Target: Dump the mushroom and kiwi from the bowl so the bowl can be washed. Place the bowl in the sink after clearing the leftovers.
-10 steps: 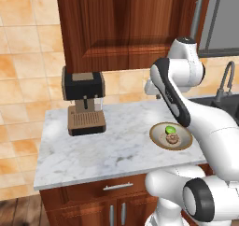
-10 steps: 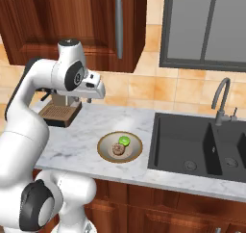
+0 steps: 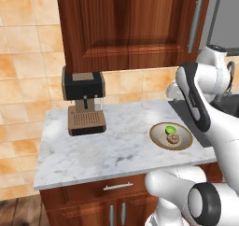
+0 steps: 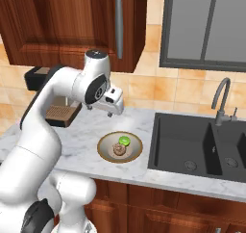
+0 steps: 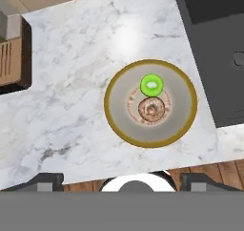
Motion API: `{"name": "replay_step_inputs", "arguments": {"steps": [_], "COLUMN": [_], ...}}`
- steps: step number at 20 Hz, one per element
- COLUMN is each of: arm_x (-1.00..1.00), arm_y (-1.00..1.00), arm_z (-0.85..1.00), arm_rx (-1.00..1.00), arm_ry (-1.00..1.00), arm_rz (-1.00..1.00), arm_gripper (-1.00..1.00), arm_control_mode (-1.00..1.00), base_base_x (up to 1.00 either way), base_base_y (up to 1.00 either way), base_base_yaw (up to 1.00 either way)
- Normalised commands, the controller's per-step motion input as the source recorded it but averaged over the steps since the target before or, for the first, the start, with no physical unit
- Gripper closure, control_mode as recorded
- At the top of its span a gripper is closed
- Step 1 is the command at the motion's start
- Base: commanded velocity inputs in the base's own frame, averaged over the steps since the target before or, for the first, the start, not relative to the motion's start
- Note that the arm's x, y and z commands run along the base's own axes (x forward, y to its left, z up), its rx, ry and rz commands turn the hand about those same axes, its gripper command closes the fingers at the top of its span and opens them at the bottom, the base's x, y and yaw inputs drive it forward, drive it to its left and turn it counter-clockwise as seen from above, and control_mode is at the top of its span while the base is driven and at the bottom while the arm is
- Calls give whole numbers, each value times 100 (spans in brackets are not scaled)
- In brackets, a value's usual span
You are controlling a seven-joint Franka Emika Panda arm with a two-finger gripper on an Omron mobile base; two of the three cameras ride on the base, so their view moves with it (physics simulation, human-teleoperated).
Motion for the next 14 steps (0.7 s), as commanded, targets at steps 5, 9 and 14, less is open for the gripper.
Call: {"name": "replay_step_inputs", "arguments": {"steps": [5,9,14], "arm_x": [-13,0,2], "arm_y": [-100,-91,-32], "arm_z": [-64,-68,-57], "arm_rx": [13,14,6], "arm_ry": [16,17,13], "arm_rz": [-35,-32,-22], "arm_gripper": [-100,-100,-100], "arm_control_mode": [-100,-100,-100], "base_base_x": [0,0,0], "base_base_y": [0,0,0], "base_base_yaw": [0,0,0]}}
